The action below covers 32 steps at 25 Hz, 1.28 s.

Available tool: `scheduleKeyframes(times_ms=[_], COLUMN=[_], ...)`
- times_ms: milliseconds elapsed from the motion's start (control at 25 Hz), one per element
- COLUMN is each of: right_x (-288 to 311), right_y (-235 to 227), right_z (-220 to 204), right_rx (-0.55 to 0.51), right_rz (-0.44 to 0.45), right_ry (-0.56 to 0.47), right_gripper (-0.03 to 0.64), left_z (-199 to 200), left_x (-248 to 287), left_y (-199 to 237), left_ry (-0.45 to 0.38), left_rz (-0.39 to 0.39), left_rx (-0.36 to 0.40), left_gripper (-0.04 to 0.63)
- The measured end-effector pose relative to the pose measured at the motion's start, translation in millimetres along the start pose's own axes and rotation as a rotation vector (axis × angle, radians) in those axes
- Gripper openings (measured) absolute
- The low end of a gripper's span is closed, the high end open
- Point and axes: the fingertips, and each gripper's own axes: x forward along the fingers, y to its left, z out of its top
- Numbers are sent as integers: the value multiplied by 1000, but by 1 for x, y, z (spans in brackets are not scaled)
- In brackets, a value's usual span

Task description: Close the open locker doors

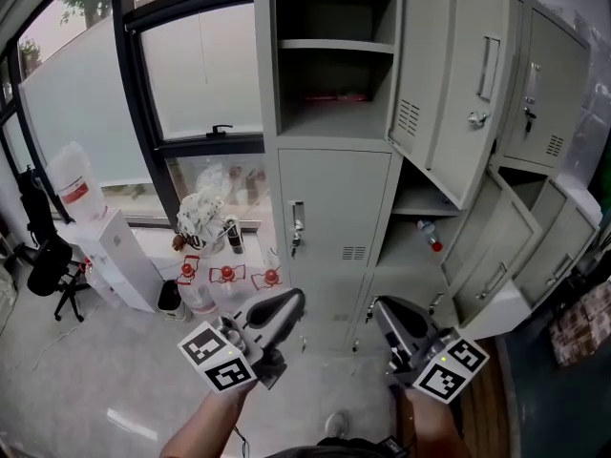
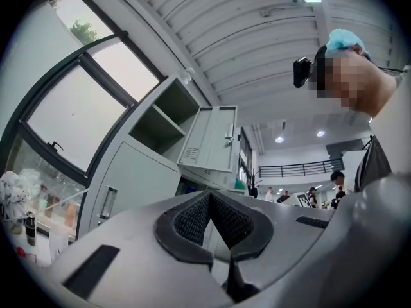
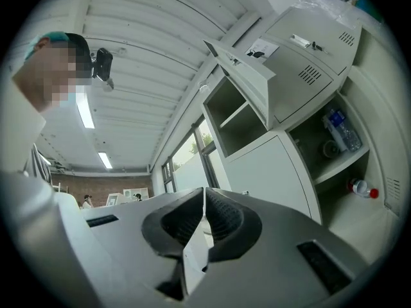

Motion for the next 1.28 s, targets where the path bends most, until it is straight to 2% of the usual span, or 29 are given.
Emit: scheduleKeyframes(times_ms=[440, 640, 960, 1280], right_x=[15, 9, 3, 9], right_y=[-32, -37, -47, -43], right_z=[43, 69, 96, 132], right_rx=[-90, -153, -215, -311], right_rz=[51, 59, 3, -105], right_ry=[-28, -57, -90, -150], right_gripper=[15, 15, 16, 16], left_z=[19, 32, 43, 63], left_x=[64, 91, 121, 139], left_y=[19, 13, 8, 7], left_ry=[-30, -62, -65, -67], left_rz=[-24, -64, -145, -272], left_rx=[56, 93, 116, 128], left_gripper=[11, 11, 11, 11])
